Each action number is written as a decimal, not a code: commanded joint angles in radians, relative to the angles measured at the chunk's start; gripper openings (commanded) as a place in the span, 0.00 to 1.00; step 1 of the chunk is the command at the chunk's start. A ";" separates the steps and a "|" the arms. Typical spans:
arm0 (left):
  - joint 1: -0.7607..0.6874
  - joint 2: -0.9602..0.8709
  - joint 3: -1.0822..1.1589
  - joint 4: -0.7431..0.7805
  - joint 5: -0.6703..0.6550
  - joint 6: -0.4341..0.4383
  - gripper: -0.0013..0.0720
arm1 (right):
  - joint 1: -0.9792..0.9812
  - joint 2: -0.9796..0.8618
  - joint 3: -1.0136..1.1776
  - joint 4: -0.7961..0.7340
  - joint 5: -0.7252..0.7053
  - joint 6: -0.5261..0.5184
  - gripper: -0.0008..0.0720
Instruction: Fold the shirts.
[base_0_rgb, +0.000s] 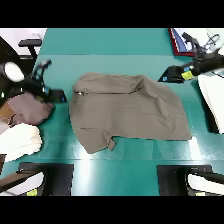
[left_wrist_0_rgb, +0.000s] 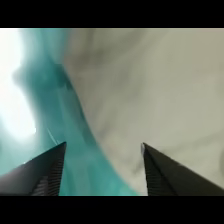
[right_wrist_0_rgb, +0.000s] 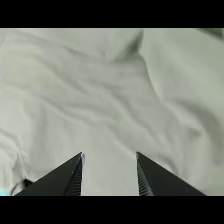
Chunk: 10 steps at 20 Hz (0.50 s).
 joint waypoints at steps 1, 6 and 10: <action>0.002 0.151 -0.298 -0.056 0.024 -0.027 0.76 | -0.019 0.143 -0.156 0.010 -0.047 -0.009 0.54; 0.002 0.182 -0.469 -0.257 0.178 0.029 0.76 | -0.015 0.223 -0.234 0.010 -0.082 -0.009 0.54; -0.044 0.182 -0.520 -0.315 0.260 0.051 0.76 | -0.015 0.225 -0.235 0.010 -0.082 -0.009 0.54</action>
